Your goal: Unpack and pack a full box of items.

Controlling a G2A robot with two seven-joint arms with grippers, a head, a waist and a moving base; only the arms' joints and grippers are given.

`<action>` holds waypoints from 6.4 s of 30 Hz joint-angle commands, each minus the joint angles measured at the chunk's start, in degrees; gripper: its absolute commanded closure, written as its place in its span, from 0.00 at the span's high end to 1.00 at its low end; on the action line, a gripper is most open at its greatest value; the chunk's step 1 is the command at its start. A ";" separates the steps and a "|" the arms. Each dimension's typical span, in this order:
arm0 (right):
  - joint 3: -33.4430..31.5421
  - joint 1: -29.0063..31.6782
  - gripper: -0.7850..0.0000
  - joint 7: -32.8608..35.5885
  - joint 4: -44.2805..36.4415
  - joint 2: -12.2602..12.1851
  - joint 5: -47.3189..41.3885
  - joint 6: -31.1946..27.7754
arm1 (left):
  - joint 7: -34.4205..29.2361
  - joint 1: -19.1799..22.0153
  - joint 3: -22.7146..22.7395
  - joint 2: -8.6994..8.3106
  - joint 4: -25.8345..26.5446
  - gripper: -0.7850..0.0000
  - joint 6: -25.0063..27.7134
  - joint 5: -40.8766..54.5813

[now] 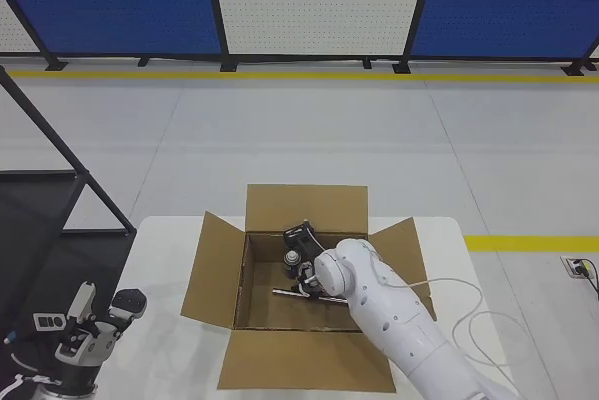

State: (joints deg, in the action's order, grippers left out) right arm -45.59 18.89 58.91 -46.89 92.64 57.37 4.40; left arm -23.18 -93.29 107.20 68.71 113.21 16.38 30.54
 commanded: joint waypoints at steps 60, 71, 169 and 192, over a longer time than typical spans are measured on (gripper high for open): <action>-62.80 52.76 0.00 7.09 -87.75 -14.12 -2.60 -17.01 | -0.52 3.81 -4.86 0.19 -0.58 1.00 -4.30 -3.93; -62.74 54.93 0.00 19.08 -80.09 -16.03 0.42 -16.07 | 0.46 3.69 -5.03 0.27 -1.00 1.00 -4.32 -4.23; -53.95 50.56 1.00 -3.88 -87.33 -20.47 -18.09 -19.96 | 3.14 1.39 -1.98 0.91 -1.19 1.00 -1.37 -1.73; -38.82 46.06 1.00 -5.12 -84.59 -21.04 -13.37 -26.28 | 3.88 1.45 -2.19 1.01 -0.59 1.00 -3.31 -1.93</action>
State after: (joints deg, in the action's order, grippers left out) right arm -86.08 65.70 53.80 -132.00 71.64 43.17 -20.74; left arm -19.58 -92.23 105.23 69.72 112.75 13.49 28.91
